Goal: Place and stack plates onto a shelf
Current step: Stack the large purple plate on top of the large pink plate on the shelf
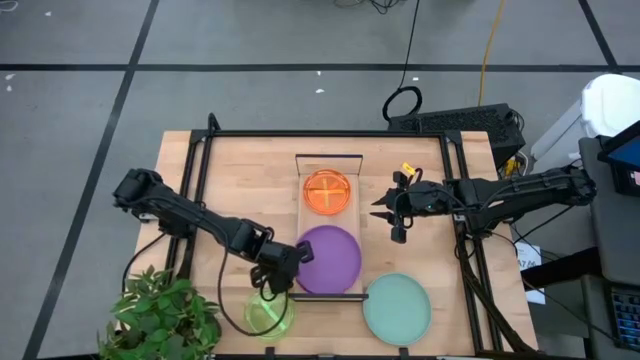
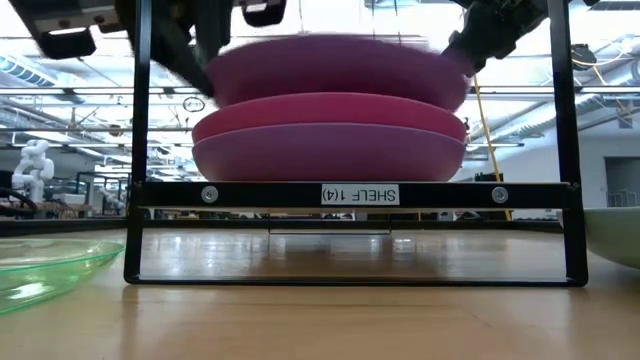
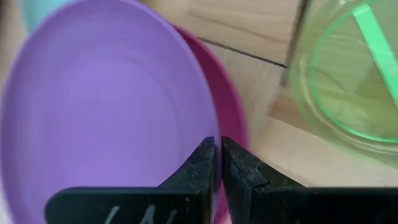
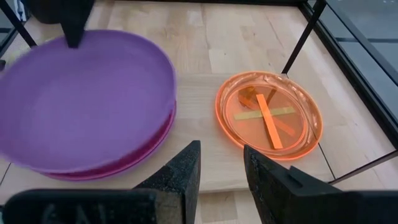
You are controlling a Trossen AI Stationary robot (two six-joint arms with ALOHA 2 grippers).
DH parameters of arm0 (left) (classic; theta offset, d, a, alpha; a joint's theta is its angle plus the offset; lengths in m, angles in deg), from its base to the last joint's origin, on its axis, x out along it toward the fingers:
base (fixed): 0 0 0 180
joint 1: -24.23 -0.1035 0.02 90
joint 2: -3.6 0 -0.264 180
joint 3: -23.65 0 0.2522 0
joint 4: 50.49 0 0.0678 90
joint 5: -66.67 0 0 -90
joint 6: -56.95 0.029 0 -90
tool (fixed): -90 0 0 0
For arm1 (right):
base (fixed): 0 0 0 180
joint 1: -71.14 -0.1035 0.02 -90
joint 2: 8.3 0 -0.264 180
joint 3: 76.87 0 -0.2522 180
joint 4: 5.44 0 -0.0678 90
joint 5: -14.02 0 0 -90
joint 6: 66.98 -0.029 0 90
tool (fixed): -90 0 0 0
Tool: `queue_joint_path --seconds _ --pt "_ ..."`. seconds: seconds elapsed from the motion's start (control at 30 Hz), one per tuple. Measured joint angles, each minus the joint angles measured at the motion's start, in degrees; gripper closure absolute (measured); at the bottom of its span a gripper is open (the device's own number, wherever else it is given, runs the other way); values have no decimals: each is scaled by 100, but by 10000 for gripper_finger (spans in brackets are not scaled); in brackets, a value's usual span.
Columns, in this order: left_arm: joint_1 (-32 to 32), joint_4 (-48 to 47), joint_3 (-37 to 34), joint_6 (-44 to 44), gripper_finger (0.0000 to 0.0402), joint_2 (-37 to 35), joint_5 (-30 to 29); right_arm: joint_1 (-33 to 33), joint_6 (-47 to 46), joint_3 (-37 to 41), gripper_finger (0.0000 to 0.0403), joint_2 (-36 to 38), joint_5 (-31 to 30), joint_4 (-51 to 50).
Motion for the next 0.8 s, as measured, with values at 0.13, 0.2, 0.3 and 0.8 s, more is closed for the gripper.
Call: queue_joint_path --seconds 0.13,0.2,0.3,0.8 --pt "-70 129 -10 -237 378 78 -2 0 0 0 298 0 0 -2" --pt "-97 78 -10 -344 378 76 2 0 0 0 298 0 1 -3" --pt "-108 73 -10 -593 378 79 32 0 0 0 298 0 0 -3" --pt "-51 367 -8 -1335 317 78 230 -1 0 0 298 0 2 -11"
